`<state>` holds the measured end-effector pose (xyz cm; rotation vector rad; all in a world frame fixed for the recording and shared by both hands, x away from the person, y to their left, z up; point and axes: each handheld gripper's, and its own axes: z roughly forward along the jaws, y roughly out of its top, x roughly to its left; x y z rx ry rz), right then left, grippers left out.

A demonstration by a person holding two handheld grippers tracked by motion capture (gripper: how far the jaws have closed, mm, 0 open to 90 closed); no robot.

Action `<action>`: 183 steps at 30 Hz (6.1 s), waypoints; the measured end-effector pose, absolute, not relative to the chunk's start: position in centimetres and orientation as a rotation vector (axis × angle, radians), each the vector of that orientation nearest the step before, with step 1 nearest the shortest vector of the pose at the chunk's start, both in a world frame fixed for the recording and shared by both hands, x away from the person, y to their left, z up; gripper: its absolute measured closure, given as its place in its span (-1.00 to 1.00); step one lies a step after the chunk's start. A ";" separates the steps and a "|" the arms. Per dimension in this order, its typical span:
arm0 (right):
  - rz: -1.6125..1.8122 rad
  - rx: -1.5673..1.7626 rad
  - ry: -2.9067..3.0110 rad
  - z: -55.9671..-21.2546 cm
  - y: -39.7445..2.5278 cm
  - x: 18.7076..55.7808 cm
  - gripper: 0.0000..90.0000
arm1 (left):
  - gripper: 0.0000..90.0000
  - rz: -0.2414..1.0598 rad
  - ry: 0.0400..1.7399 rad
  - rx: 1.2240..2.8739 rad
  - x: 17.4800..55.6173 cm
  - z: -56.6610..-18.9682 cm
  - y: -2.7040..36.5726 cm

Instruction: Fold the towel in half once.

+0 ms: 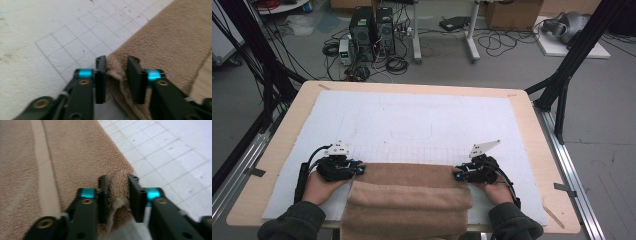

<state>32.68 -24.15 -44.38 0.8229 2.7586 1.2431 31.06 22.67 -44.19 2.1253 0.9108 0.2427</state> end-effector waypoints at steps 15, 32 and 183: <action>1.231 0.820 2.680 -40.6 -23.7 36.4 0.88 | 0.90 0.337 0.972 2.033 35.4 -40.8 23.2; 1.169 0.934 2.409 -30.8 -24.6 45.0 0.13 | 0.34 0.546 1.037 1.958 43.7 -31.4 22.4; 1.226 0.710 2.681 -41.4 -21.3 31.6 0.20 | 0.36 0.178 0.715 2.206 22.3 -42.9 24.3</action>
